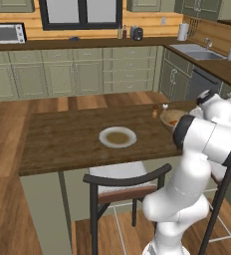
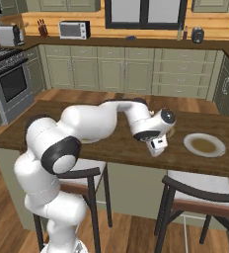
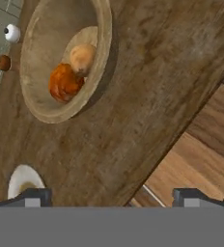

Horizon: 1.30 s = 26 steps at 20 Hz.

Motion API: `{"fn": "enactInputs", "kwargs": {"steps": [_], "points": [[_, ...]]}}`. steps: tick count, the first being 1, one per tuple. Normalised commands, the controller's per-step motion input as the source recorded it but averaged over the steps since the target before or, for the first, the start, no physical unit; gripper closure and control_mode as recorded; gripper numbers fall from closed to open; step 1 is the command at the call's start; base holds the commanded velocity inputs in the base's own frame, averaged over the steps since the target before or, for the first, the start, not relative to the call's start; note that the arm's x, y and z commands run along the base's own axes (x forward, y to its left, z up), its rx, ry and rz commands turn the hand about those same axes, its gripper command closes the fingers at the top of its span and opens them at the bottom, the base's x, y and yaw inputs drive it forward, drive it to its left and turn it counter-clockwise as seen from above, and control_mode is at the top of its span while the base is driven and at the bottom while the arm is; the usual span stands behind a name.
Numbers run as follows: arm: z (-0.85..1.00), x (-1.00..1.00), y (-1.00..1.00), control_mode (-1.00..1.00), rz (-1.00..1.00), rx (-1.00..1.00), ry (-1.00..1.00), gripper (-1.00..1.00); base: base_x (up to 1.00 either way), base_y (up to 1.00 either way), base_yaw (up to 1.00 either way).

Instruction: Pick the chicken drumstick and potato from their plates and place them in the bowl. Then put the bowl in the fridge.

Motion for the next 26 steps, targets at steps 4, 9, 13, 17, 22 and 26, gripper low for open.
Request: {"fn": "enactInputs", "kwargs": {"steps": [4,9,13,17,22,26], "points": [[0.03,0.61,-0.21,-1.0,-0.15,0.17,0.14,-1.0,0.0,0.0,0.0],[-0.24,0.65,-0.2,-1.0,-0.06,0.01,0.2,-1.0,0.0,0.0,0.0],[-0.58,0.39,-0.09,-1.0,-0.05,0.0,0.11,-1.0,0.0,0.0,0.0],[-0.22,0.3,-0.23,-1.0,-0.03,0.03,0.02,-1.0,0.0,0.0,0.0],[-0.34,0.3,-0.08,-1.0,-0.06,0.02,0.0,-1.0,0.0,0.0,0.0],[-0.36,0.31,0.0,-1.0,-0.08,0.0,0.0,-1.0,0.0,0.0,0.0]]}}
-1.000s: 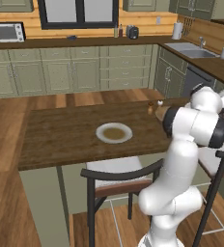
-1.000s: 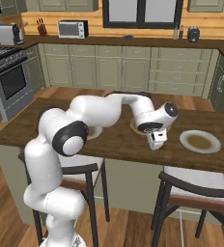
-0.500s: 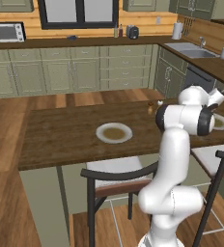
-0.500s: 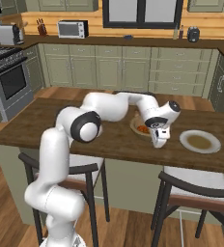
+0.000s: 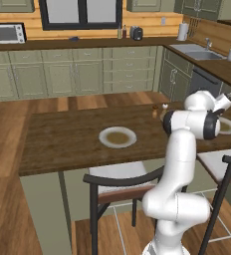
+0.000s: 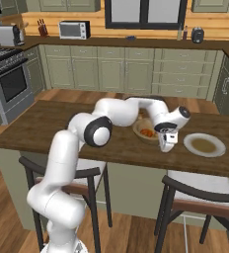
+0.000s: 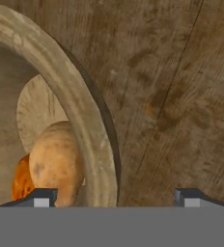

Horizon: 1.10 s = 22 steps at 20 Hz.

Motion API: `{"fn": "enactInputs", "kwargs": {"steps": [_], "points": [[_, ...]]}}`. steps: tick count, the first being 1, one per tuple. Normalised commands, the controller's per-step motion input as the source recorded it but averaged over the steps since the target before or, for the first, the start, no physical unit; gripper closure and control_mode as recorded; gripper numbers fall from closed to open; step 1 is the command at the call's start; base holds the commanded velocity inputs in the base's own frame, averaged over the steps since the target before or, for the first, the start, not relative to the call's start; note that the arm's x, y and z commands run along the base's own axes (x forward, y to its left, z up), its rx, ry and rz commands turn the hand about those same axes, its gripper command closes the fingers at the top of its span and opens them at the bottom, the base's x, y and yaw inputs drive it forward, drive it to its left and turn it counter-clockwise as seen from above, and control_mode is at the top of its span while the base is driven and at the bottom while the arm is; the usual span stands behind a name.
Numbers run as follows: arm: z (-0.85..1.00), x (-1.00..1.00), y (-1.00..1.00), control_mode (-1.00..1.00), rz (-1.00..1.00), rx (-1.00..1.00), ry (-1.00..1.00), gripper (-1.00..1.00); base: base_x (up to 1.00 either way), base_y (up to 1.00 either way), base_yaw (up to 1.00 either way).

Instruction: Pick the chicken drumstick and potato from their plates and place them in the bowl. Then put the bowl in the fridge.

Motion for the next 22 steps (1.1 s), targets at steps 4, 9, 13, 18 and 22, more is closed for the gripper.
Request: {"fn": "enactInputs", "kwargs": {"steps": [4,9,13,18,22], "points": [[-0.31,0.27,0.0,-1.0,-0.08,0.0,0.0,-1.0,0.0,0.0,0.0],[-0.58,0.02,0.26,-1.0,-0.07,-0.01,0.0,-1.0,0.0,0.0,0.0],[-0.6,0.21,0.63,-1.0,-0.07,-0.05,0.0,-1.0,0.0,0.0,0.0],[-0.69,0.15,0.77,-1.0,-0.04,-0.07,0.0,-1.0,0.0,0.0,0.0],[-0.98,-0.15,0.24,-1.0,0.03,-0.02,0.0,-1.0,0.0,0.0,0.0]]}}
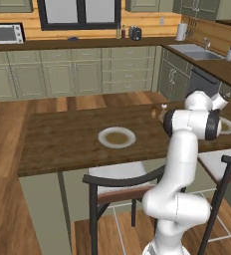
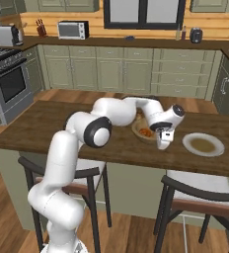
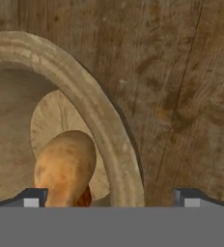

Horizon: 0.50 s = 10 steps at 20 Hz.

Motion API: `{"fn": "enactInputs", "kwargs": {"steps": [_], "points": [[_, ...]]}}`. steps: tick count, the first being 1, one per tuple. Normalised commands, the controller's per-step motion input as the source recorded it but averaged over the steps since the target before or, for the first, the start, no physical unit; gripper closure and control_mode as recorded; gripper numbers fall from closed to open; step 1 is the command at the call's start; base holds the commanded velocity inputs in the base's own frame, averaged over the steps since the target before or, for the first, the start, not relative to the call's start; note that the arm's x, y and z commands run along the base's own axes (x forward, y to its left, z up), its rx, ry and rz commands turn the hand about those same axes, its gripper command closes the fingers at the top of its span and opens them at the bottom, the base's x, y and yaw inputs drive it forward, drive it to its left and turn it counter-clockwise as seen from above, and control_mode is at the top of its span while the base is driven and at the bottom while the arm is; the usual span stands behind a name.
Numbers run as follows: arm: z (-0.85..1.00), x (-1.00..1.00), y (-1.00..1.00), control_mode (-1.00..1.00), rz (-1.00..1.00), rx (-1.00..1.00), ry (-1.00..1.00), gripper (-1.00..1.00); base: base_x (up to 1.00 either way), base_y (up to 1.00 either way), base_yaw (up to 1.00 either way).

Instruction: Pick the chicken drumstick and potato from their plates and place them in the bowl. Then put the bowl in the fridge.

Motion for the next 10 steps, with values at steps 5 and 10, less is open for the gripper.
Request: {"fn": "enactInputs", "kwargs": {"steps": [5,10], "points": [[-0.98,-0.25,0.23,-1.0,0.1,0.0,0.0,-1.0,0.0,0.0,0.0],[-0.29,0.01,0.25,-1.0,0.03,0.0,-0.08,-1.0,0.0,0.0,0.0]]}}
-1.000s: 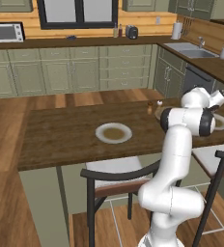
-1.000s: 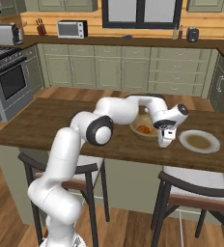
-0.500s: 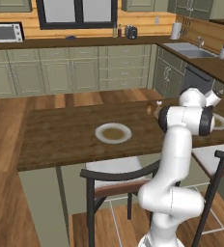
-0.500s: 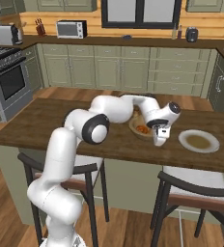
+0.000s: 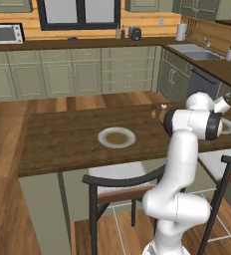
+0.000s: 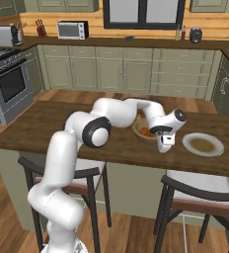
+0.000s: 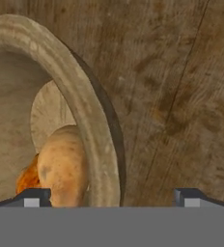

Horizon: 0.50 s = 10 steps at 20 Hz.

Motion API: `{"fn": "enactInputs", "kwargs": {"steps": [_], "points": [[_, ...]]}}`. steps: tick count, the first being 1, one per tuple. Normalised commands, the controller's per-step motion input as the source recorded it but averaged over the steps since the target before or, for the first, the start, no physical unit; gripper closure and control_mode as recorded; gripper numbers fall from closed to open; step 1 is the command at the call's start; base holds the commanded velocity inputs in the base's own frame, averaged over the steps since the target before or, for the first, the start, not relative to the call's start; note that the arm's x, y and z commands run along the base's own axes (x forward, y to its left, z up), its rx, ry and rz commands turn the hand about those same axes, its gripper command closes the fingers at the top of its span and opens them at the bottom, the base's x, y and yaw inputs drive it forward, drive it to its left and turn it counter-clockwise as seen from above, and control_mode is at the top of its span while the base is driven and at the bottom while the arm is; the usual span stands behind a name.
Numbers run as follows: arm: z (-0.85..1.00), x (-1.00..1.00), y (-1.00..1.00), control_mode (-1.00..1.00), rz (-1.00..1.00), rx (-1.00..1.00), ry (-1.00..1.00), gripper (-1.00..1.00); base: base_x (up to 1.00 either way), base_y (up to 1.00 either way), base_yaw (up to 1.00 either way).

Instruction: Pick the chicken drumstick and potato from their plates and place them in the bowl. Then put the bowl in the fridge.

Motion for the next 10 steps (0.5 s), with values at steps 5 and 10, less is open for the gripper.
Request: {"fn": "enactInputs", "kwargs": {"steps": [5,10], "points": [[0.13,-0.08,0.01,-1.0,-0.04,0.0,-0.11,-1.0,0.0,0.0,0.0],[-0.23,0.09,-0.02,-1.0,-0.1,-0.01,0.0,-1.0,0.0,0.0,0.0]]}}
